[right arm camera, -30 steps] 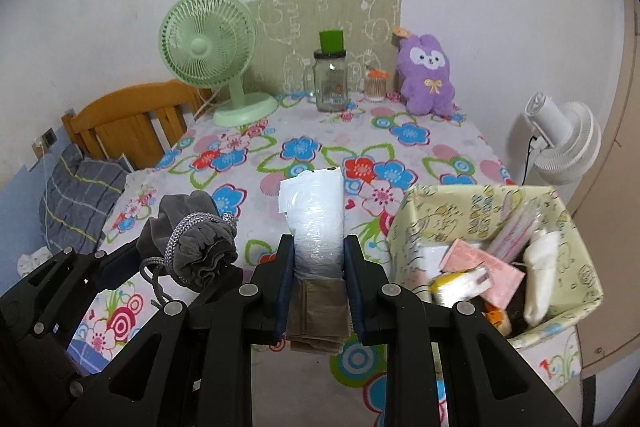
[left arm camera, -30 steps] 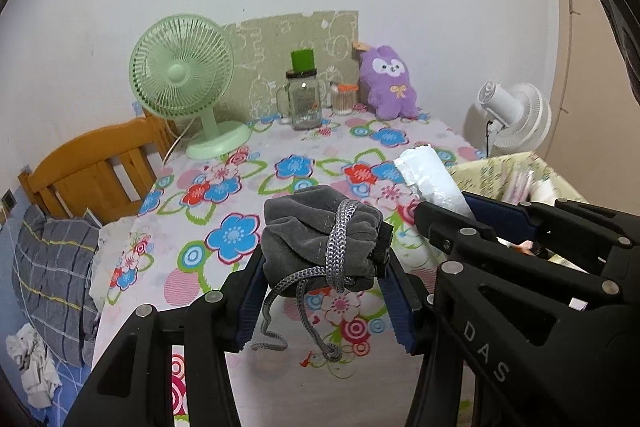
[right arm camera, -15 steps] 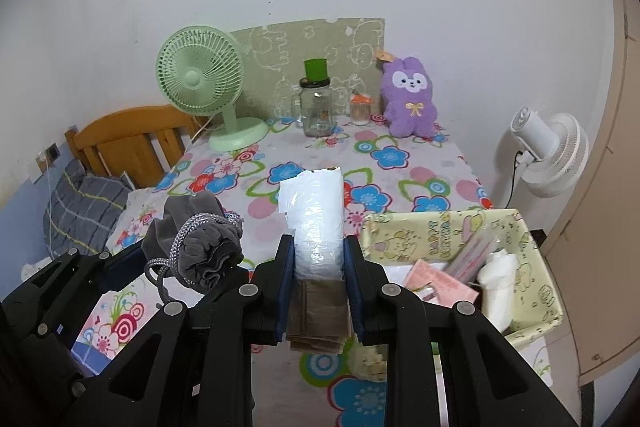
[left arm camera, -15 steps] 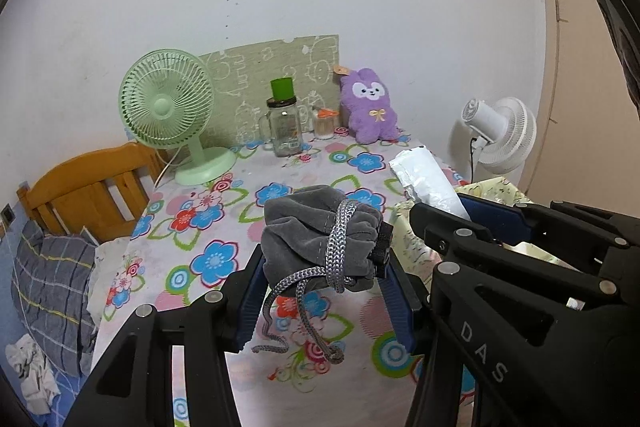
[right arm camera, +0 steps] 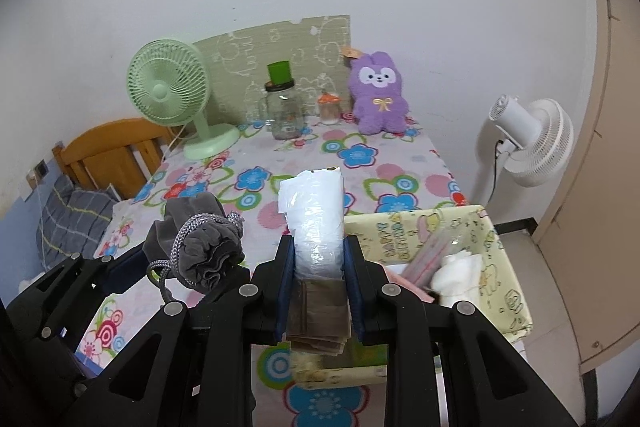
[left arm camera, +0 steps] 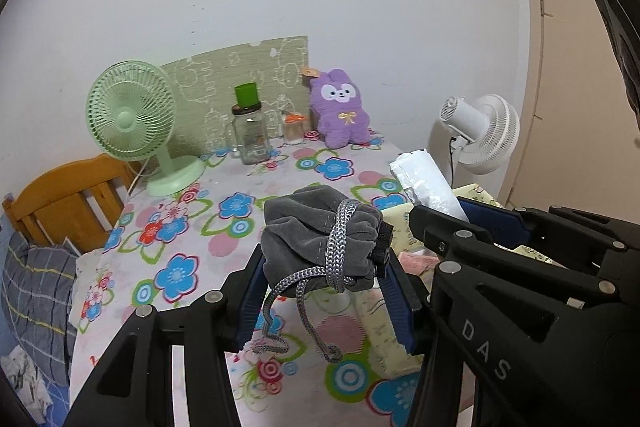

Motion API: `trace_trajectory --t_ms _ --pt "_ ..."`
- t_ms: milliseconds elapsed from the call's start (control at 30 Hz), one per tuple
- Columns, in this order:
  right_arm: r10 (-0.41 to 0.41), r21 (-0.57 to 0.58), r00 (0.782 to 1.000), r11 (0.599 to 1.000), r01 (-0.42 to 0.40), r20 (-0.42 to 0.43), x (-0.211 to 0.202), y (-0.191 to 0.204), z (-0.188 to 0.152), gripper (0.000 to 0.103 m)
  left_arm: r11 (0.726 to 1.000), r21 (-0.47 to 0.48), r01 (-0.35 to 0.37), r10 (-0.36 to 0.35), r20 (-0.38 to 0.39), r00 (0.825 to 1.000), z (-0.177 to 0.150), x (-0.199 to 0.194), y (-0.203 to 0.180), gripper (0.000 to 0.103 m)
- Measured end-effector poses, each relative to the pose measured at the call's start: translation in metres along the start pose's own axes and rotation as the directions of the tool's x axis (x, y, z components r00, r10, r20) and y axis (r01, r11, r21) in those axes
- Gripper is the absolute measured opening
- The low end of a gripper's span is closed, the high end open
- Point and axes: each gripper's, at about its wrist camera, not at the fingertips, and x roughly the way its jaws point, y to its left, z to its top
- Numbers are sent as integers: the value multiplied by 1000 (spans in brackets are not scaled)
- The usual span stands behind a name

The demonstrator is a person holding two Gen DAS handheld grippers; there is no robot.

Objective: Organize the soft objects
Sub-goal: 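Carry the white roll with the right tool while the left tool carries the grey pouch to the gift box, then open the right tool over the gift box while the left tool releases the grey pouch inside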

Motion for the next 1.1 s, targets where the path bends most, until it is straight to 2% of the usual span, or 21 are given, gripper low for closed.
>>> trace_trajectory --t_ms 467,967,1000,1067,1100 --pt "-60 40 998 997 61 -23 14 -50 1 27 997 41 69 -68 -28 997 9 33 -41 56" --pt "-95 86 992 991 102 -85 40 -92 -10 27 987 66 147 -140 -101 985 8 74 -72 57" --pt "-95 89 991 991 103 -89 42 -94 -11 27 987 66 149 -142 -105 984 8 76 -73 59" --pt "-95 93 991 990 104 -99 46 -97 -13 27 987 67 143 -134 -114 984 8 80 -73 76" --pt "-91 98 991 990 101 -101 47 -98 -13 27 989 71 134 -125 -114 986 8 82 -74 80"
